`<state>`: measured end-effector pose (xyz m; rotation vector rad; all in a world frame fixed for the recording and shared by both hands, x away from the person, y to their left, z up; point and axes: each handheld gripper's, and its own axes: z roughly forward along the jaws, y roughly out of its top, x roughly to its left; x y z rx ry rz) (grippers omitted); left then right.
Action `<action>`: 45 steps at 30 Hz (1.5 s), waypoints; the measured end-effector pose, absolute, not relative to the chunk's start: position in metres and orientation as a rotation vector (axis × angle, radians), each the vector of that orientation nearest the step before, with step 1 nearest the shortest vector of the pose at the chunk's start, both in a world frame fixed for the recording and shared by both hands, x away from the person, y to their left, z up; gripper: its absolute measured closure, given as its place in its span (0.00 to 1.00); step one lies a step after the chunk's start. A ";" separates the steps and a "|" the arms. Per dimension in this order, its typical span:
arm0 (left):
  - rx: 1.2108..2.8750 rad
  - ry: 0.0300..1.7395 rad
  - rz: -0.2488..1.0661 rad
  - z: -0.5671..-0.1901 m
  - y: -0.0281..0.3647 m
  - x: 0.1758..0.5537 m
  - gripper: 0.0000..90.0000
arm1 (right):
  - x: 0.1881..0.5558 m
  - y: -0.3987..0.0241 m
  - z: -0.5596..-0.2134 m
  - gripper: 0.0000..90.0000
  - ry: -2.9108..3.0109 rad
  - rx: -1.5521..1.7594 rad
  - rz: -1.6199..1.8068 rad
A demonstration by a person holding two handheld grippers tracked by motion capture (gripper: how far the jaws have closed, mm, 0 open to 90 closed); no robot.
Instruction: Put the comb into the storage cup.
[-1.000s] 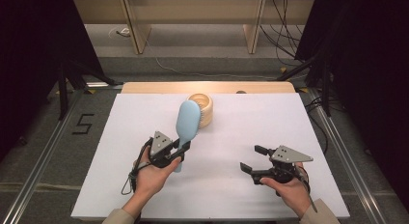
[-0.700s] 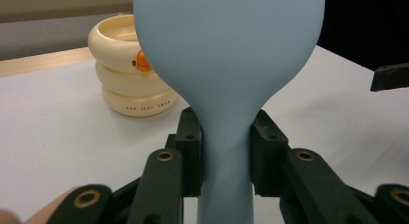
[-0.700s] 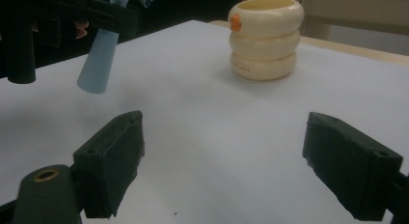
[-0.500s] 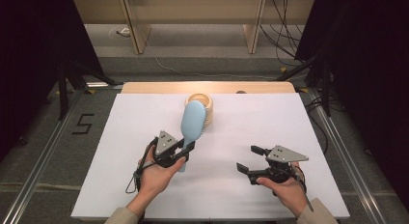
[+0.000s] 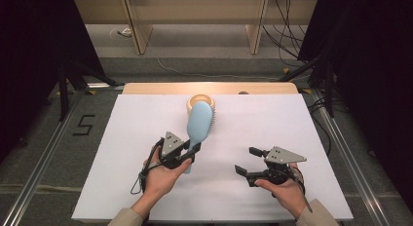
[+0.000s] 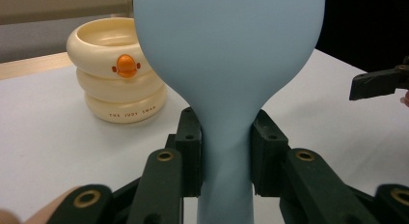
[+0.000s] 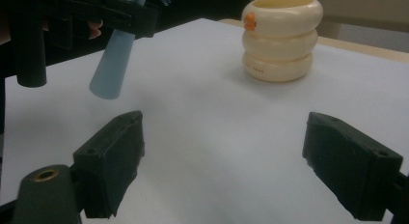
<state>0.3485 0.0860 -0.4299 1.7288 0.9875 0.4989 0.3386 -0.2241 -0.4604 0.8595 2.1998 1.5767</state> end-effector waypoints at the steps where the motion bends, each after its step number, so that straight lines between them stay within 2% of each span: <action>1: 1.729 0.986 0.498 -0.430 0.085 0.349 0.77 | 0.339 -0.223 -0.460 0.17 2.199 0.859 1.581; 45: 1.746 0.949 0.490 -0.431 0.065 0.351 0.77 | 0.344 -0.188 -0.467 0.17 2.254 0.849 1.605</action>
